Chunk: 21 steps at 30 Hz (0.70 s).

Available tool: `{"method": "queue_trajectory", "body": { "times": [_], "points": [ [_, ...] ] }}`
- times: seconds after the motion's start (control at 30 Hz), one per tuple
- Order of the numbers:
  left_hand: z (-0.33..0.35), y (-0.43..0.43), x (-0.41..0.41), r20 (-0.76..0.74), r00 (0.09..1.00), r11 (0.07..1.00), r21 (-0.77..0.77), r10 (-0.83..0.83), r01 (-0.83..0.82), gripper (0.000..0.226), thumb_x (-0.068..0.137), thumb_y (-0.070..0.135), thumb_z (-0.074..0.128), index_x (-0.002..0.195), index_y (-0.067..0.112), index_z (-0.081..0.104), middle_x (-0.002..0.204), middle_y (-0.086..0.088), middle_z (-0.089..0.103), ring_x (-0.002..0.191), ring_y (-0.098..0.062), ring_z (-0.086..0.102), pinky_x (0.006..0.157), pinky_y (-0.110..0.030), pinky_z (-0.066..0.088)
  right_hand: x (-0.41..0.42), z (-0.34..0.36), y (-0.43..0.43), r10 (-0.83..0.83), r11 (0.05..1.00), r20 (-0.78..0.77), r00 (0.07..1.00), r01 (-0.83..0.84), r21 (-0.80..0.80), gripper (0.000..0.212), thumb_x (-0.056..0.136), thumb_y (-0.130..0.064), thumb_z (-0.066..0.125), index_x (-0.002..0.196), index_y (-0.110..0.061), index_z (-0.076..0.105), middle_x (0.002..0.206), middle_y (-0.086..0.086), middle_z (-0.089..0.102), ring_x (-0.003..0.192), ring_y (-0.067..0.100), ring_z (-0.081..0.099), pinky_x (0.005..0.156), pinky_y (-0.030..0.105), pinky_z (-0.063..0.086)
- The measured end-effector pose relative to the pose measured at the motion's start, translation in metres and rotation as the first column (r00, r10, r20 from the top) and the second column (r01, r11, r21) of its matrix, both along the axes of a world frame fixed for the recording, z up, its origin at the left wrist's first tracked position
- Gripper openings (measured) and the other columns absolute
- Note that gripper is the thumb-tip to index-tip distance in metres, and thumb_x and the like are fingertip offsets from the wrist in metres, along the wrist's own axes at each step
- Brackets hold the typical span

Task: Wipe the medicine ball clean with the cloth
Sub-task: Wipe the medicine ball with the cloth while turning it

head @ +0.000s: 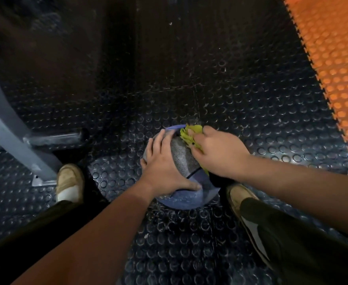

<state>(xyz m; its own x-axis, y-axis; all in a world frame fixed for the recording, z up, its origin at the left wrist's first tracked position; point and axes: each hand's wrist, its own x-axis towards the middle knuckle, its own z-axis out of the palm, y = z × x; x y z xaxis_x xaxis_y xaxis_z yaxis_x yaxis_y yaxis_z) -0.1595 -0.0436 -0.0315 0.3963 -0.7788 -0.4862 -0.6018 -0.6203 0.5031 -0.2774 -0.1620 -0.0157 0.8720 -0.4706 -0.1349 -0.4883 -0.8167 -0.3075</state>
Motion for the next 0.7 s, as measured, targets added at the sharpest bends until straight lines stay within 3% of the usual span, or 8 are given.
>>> {"method": "queue_trajectory", "body": {
  "times": [0.07, 0.2, 0.27, 0.4, 0.47, 0.57, 0.63, 0.7],
  "points": [
    [0.0, 0.005, 0.007, -0.035, 0.999, 1.0, -0.014, 0.027, -0.028, 0.144, 0.043, 0.053, 0.092, 0.15, 0.04, -0.003, 0.154, 0.026, -0.015, 0.145, -0.012, -0.016, 0.117, -0.059, 0.008, -0.015, -0.004, 0.018, 0.064, 0.994, -0.019, 0.998, -0.065, -0.086, 0.053, 0.101, -0.035, 0.03, 0.149, -0.014, 0.029, 0.123, 0.013, 0.05, 0.091, 0.034, 0.059, 0.069, 0.037, 0.047],
    [0.001, 0.008, 0.009, -0.061, 0.996, 0.998, -0.016, 0.058, -0.059, 0.143, 0.045, 0.05, 0.092, 0.15, 0.039, -0.004, 0.155, 0.024, -0.015, 0.146, -0.012, -0.015, 0.117, -0.058, 0.009, -0.033, -0.01, 0.03, 0.196, 0.964, -0.068, 0.978, -0.205, -0.169, 0.05, 0.083, -0.029, 0.058, 0.124, 0.0, 0.06, 0.081, 0.018, 0.06, 0.044, 0.032, 0.051, 0.032, 0.032, 0.041],
    [0.001, 0.008, 0.007, -0.055, 0.997, 0.999, -0.015, 0.045, -0.046, 0.142, 0.047, 0.051, 0.091, 0.15, 0.04, -0.006, 0.155, 0.023, -0.016, 0.145, -0.013, -0.016, 0.117, -0.06, 0.008, -0.027, -0.008, 0.027, 0.198, 0.956, -0.114, 0.973, -0.218, -0.197, 0.054, 0.077, -0.025, 0.071, 0.124, 0.0, 0.06, 0.081, 0.018, 0.058, 0.047, 0.032, 0.052, 0.034, 0.03, 0.037],
    [-0.003, 0.004, 0.007, -0.043, 0.998, 0.999, -0.013, 0.048, -0.049, 0.143, 0.046, 0.057, 0.09, 0.15, 0.039, -0.005, 0.155, 0.022, -0.016, 0.145, -0.013, -0.018, 0.116, -0.062, 0.006, 0.013, 0.002, 0.006, 0.071, 0.966, -0.02, 0.997, -0.074, -0.247, 0.042, 0.099, -0.026, 0.037, 0.137, -0.012, 0.045, 0.115, 0.014, 0.053, 0.085, 0.034, 0.059, 0.056, 0.033, 0.035],
    [-0.004, -0.001, 0.012, -0.045, 0.996, 0.997, -0.015, 0.072, -0.072, 0.14, 0.045, 0.058, 0.09, 0.149, 0.039, -0.002, 0.155, 0.019, -0.012, 0.146, -0.015, -0.015, 0.117, -0.06, 0.009, 0.028, 0.003, -0.003, 0.059, 0.968, -0.021, 0.998, -0.062, -0.243, 0.036, 0.1, -0.027, 0.034, 0.129, -0.013, 0.05, 0.113, 0.011, 0.054, 0.089, 0.031, 0.059, 0.059, 0.032, 0.034],
    [-0.005, -0.011, 0.022, -0.081, 0.988, 0.991, 0.009, 0.132, -0.132, 0.138, 0.046, 0.052, 0.091, 0.15, 0.038, 0.001, 0.156, 0.017, -0.006, 0.147, -0.017, -0.009, 0.119, -0.053, 0.01, 0.023, 0.003, 0.0, 0.036, 0.987, -0.05, 0.998, -0.044, -0.157, 0.046, 0.1, -0.031, 0.034, 0.143, -0.015, 0.039, 0.119, 0.013, 0.052, 0.093, 0.034, 0.058, 0.064, 0.035, 0.038],
    [-0.004, -0.019, 0.028, -0.082, 0.986, 0.989, 0.018, 0.148, -0.147, 0.134, 0.052, 0.046, 0.091, 0.151, 0.035, 0.002, 0.158, 0.013, -0.003, 0.148, -0.02, -0.006, 0.12, -0.046, 0.012, 0.005, -0.004, 0.007, 0.06, 0.986, -0.026, 0.998, -0.063, -0.153, 0.05, 0.098, -0.029, 0.038, 0.145, -0.011, 0.036, 0.117, 0.017, 0.054, 0.085, 0.038, 0.06, 0.061, 0.037, 0.042],
    [-0.002, -0.025, 0.031, -0.07, 0.987, 0.989, 0.034, 0.147, -0.145, 0.132, 0.054, 0.042, 0.091, 0.152, 0.033, 0.002, 0.158, 0.011, -0.001, 0.147, -0.022, -0.002, 0.12, -0.043, 0.013, -0.015, -0.008, 0.017, 0.111, 0.982, -0.039, 0.993, -0.116, -0.15, 0.048, 0.089, -0.026, 0.045, 0.131, -0.004, 0.055, 0.093, 0.018, 0.061, 0.054, 0.035, 0.057, 0.041, 0.034, 0.044]
  ]
}}
